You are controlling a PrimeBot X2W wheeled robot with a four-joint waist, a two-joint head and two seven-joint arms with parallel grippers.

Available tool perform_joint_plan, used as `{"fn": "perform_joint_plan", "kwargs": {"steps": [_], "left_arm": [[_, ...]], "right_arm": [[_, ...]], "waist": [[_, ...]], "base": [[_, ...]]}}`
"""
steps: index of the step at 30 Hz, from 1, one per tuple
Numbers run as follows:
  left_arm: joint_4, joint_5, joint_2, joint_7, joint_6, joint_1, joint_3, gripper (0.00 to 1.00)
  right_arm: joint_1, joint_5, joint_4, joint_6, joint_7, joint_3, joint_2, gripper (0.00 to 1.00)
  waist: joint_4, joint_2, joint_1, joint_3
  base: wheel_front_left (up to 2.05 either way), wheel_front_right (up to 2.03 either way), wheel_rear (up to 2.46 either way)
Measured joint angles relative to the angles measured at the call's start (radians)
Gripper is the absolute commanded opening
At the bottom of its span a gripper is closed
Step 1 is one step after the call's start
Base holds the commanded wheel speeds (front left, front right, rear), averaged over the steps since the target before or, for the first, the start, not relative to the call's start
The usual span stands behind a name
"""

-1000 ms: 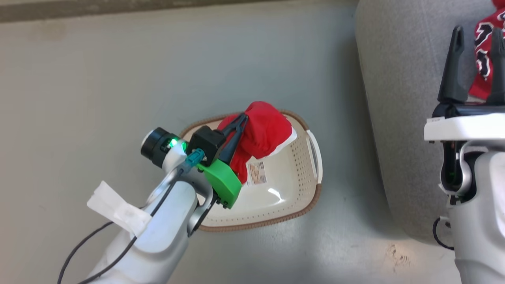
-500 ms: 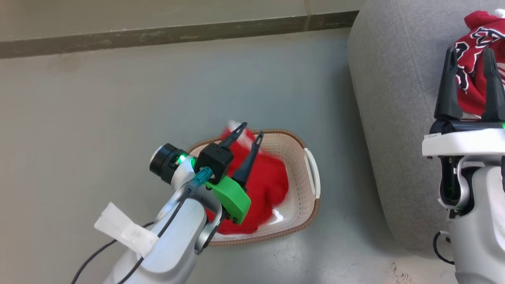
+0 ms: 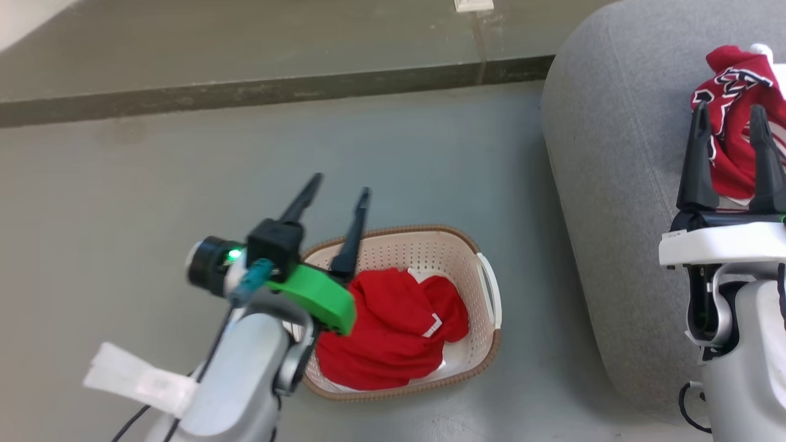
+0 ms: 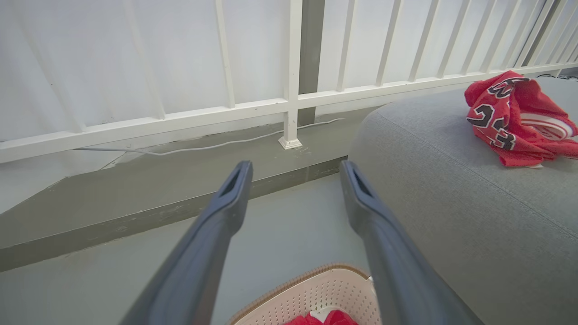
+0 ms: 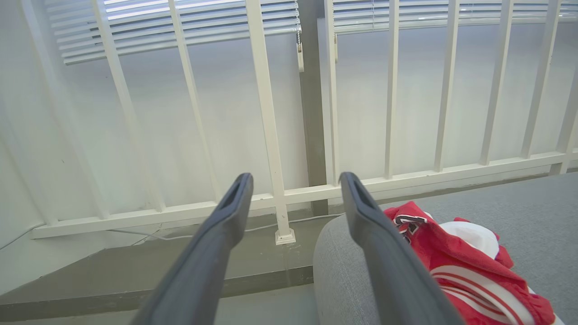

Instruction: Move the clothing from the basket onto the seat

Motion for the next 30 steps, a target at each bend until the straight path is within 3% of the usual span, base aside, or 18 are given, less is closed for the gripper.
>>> {"fn": "perform_joint_plan", "kwargs": {"steps": [21,30], "left_arm": [[-0.084,-0.053,0.137,-0.006,0.061,0.239,0.308,1.0],[-0.125,-0.052,0.141,-0.006,0.062,0.361,0.429,1.0]], "right_arm": [[0.16,-0.007,0.025,0.013,0.0,0.041,0.01,1.0],[0.207,-0.007,0.014,0.013,0.005,0.064,0.021,1.0]], "waist": [[0.023,0.0,0.0001,-0.141],[0.027,0.0,0.0,-0.176]], "base": [[0.0,0.0,0.0],[0.0,0.0,0.0]]}}
